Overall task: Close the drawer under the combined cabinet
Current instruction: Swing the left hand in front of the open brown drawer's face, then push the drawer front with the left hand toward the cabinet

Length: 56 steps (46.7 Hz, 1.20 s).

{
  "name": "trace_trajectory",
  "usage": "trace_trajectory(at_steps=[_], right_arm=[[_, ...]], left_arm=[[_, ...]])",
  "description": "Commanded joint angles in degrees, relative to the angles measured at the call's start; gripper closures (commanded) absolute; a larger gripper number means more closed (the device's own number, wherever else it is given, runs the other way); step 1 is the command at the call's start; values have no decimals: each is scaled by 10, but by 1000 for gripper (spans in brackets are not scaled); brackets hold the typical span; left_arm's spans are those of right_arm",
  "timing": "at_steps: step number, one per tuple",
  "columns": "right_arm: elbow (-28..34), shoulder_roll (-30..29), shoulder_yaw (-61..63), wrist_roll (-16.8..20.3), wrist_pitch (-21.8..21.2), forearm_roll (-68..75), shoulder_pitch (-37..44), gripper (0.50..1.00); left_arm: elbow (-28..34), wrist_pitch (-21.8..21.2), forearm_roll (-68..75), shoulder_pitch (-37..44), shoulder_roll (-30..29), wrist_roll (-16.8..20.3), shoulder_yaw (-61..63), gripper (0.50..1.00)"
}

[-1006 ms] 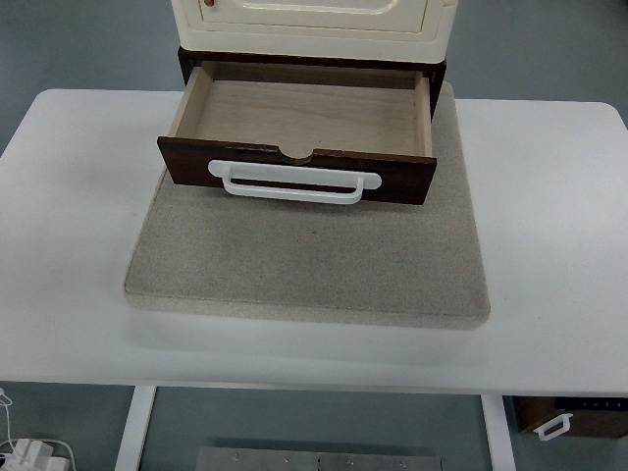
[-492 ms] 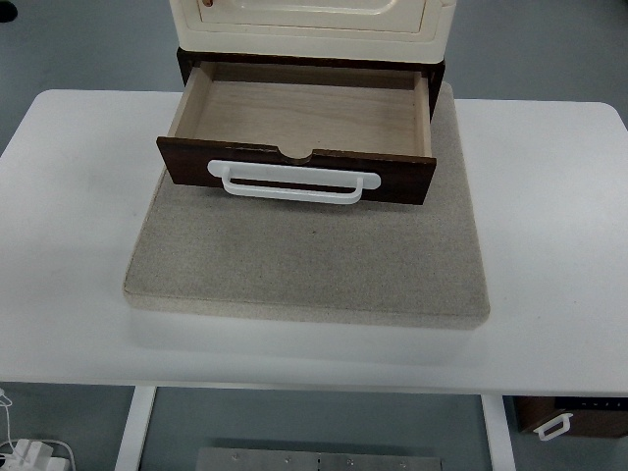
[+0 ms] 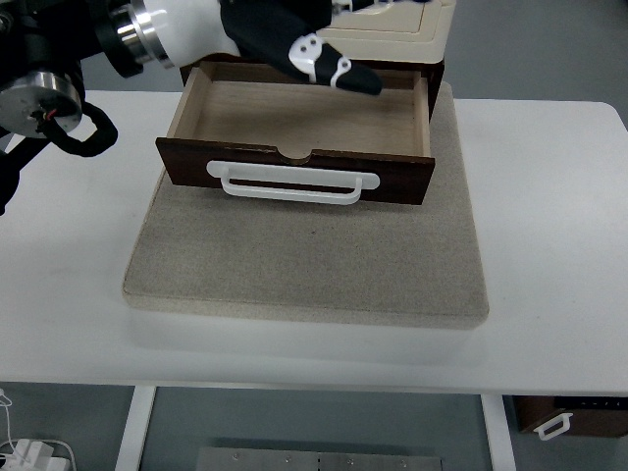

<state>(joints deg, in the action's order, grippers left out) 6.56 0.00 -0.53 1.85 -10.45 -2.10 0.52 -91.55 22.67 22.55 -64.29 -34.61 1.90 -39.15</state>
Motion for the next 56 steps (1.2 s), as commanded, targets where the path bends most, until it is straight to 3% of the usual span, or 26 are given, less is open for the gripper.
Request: trace_trajectory(at_steps=[1, 27, 43, 56], right_arm=[[-1, 0, 0, 1, 0, 0, 0, 548], [0, 0, 0, 0, 0, 0, 0, 548], [0, 0, 0, 0, 0, 0, 0, 548], [-1, 0, 0, 0, 0, 0, 0, 548]], left_arm=[[-5, 14, 25, -2, 1, -7, 25, 500], [-8, 123, 138, 1, 21, -145, 141, 500], [21, 123, 155, -5, 23, -267, 157, 500], [75, 123, 199, -6, 69, -290, 157, 500]])
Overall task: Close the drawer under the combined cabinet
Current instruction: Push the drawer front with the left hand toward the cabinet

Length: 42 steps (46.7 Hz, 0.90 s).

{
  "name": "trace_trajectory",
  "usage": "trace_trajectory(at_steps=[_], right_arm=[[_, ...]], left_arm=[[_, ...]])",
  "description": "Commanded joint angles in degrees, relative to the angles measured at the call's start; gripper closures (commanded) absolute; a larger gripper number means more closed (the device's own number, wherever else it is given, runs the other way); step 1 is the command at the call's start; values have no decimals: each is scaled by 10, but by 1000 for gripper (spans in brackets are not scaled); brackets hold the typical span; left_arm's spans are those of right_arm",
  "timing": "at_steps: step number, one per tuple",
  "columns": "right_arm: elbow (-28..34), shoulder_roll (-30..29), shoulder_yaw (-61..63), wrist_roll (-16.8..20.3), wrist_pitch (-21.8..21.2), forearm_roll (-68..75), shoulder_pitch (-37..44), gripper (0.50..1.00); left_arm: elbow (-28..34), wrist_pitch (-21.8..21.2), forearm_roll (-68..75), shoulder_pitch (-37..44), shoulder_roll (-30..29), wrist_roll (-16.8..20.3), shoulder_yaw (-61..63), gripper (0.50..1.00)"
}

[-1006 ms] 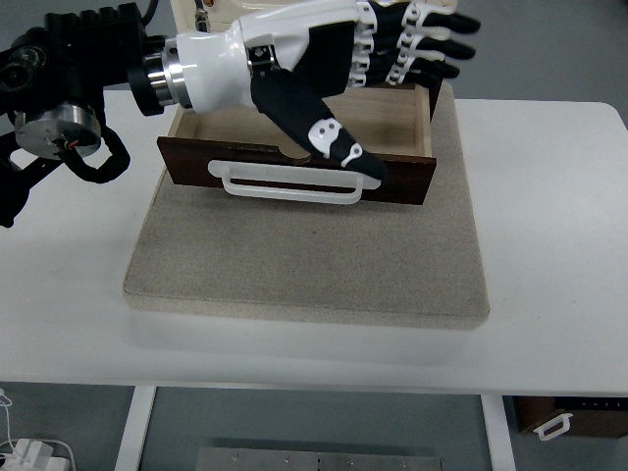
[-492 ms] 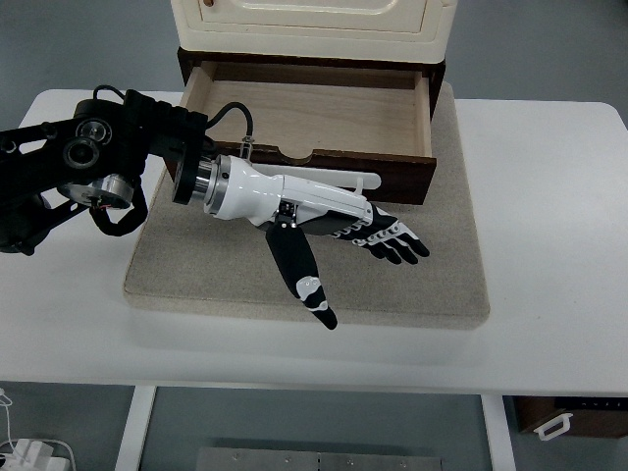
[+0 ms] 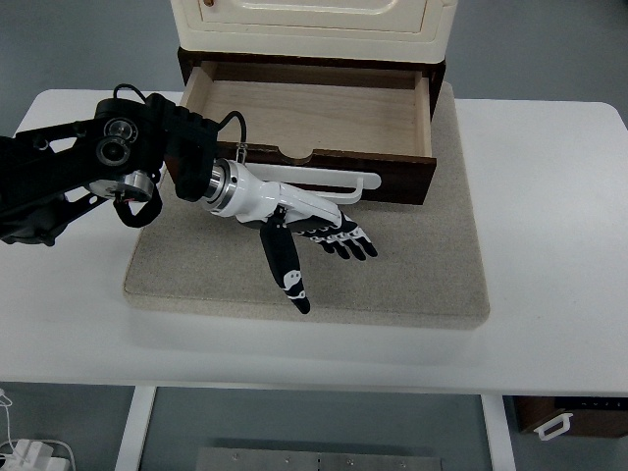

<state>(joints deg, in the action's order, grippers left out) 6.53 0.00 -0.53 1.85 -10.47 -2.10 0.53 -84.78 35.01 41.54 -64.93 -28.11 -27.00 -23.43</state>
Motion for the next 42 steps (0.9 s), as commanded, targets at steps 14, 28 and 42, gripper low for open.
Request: trace_trajectory(at_steps=[14, 28, 42], right_arm=[[1, 0, 0, 0, 0, 0, 0, 548], [0, 0, 0, 0, 0, 0, 0, 548], [1, 0, 0, 0, 0, 0, 0, 548]], left_arm=[[32, 0, 31, 2, 12, 0, -6, 500], [71, 0, 32, -7, 35, 1, -13, 500], [112, 0, 30, -25, 36, 3, -18, 500]])
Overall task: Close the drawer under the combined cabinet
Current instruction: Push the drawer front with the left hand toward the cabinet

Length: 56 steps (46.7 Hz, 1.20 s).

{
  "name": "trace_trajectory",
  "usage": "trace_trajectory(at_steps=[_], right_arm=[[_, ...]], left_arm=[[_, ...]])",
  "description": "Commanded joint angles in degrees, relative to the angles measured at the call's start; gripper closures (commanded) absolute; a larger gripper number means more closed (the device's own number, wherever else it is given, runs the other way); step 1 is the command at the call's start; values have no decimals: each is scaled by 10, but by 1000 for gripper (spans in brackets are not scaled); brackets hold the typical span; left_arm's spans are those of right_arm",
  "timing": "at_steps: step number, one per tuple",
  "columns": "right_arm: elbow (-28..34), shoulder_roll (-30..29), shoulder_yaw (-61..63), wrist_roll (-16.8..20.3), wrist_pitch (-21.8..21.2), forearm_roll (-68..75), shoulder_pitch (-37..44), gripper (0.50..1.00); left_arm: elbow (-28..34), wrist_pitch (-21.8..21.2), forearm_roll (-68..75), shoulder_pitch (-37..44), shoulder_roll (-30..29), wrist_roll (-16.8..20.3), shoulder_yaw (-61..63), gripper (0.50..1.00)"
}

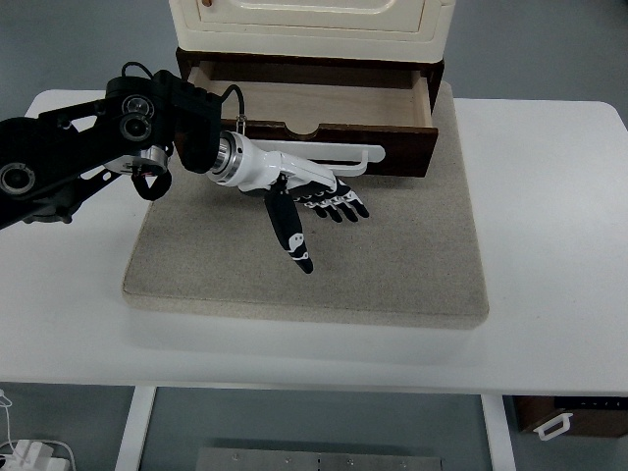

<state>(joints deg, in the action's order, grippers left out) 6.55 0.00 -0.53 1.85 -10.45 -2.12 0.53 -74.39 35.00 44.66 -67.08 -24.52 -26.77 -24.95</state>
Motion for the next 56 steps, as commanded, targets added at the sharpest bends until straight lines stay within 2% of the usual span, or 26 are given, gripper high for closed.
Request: trace_trajectory(at_steps=[1, 21, 56], right_arm=[[0, 0, 0, 0, 0, 0, 0, 548], [0, 0, 0, 0, 0, 0, 0, 548], [0, 0, 0, 0, 0, 0, 0, 548]], left_arm=[[11, 0, 0, -4, 0, 1, -5, 500], [79, 0, -1, -25, 10, 6, -12, 500], [157, 0, 36, -36, 29, 26, -30, 500]])
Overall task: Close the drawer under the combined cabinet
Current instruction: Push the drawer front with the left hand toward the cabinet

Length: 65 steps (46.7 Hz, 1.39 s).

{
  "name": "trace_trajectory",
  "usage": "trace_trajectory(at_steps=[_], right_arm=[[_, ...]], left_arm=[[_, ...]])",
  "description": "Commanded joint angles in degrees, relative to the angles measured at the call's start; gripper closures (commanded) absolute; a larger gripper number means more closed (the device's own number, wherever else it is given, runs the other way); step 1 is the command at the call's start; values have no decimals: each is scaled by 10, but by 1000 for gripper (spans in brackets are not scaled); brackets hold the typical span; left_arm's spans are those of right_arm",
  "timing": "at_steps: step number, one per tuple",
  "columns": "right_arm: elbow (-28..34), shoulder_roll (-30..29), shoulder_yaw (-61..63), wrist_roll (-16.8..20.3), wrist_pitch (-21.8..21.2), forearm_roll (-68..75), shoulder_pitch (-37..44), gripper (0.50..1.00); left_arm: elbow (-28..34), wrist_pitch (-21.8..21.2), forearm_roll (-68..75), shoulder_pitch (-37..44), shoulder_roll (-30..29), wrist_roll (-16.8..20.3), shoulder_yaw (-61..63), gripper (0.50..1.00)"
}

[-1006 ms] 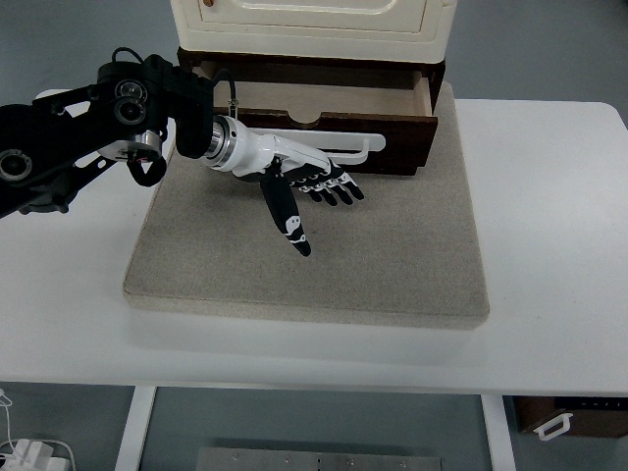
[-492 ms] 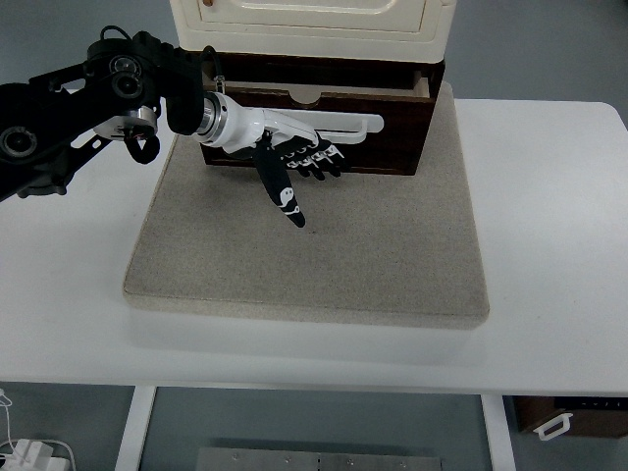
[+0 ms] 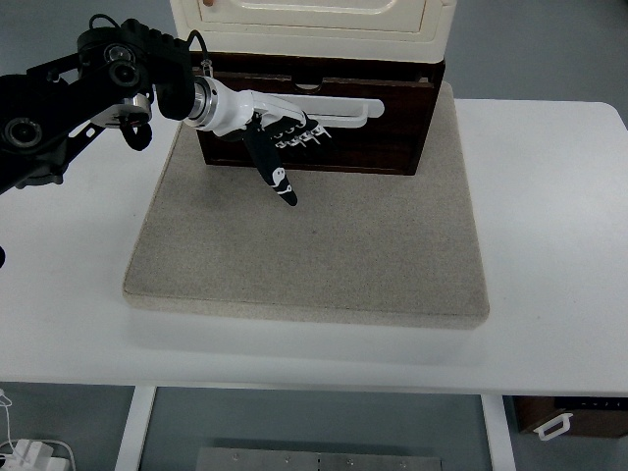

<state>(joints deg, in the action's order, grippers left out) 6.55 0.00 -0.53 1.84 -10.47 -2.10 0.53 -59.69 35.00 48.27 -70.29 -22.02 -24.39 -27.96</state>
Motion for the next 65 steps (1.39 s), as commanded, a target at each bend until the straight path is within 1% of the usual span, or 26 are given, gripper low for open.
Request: trace_trajectory(at_steps=[1, 28, 48, 56, 62, 65], right_arm=[[0, 0, 0, 0, 0, 0, 0, 548], [0, 0, 0, 0, 0, 0, 0, 548], [0, 0, 0, 0, 0, 0, 0, 548], [0, 0, 0, 0, 0, -1, 0, 548], [0, 0, 0, 0, 0, 0, 0, 548], [0, 0, 0, 0, 0, 0, 0, 548]], left_arm=[[12, 0, 0, -5, 4, 3, 0, 500], [48, 0, 2, -7, 3, 24, 0, 500], [49, 0, 2, -12, 3, 27, 0, 500], [39, 0, 1, -11, 3, 39, 1, 500], [14, 0, -7, -8, 4, 44, -1, 500], [-3, 0, -8, -4, 4, 58, -7, 500]])
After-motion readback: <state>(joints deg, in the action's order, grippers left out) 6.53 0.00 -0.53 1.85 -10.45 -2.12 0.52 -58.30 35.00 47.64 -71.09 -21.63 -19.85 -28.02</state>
